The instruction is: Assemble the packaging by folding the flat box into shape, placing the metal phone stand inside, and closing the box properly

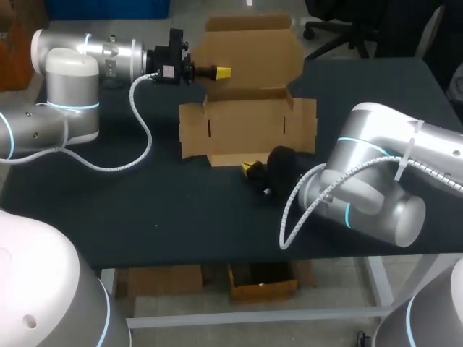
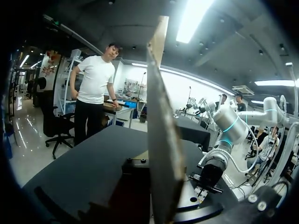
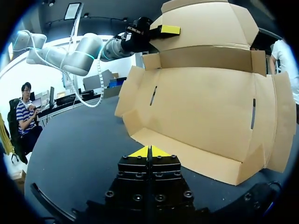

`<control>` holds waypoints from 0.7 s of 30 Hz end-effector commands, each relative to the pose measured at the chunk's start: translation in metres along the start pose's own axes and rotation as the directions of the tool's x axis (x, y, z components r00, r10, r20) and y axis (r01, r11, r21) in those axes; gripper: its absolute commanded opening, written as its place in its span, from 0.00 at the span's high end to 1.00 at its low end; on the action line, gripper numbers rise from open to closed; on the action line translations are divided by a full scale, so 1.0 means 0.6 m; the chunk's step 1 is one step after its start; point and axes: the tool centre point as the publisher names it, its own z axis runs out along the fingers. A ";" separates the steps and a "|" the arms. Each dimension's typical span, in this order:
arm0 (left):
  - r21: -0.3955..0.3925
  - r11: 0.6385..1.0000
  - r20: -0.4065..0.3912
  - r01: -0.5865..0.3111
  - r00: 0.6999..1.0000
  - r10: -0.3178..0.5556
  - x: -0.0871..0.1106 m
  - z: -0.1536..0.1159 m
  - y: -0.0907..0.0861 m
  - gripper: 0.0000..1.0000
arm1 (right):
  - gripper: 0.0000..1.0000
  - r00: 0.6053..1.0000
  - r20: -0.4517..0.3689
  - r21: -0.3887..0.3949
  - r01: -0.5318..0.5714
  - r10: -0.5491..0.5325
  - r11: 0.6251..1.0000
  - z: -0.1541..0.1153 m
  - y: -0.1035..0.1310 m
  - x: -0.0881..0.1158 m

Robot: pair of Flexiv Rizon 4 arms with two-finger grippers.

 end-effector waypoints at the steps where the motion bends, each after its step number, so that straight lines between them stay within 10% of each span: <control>1: 0.002 1.000 -0.003 -0.001 1.000 0.001 -0.001 0.000 0.002 1.00 | 1.00 0.997 0.078 0.000 0.003 -0.003 1.000 0.017 0.003 0.000; 21: 0.002 1.000 -0.003 -0.001 1.000 0.001 -0.001 0.000 0.002 1.00 | 1.00 0.995 0.104 -0.018 -0.011 0.013 1.000 0.020 -0.007 -0.019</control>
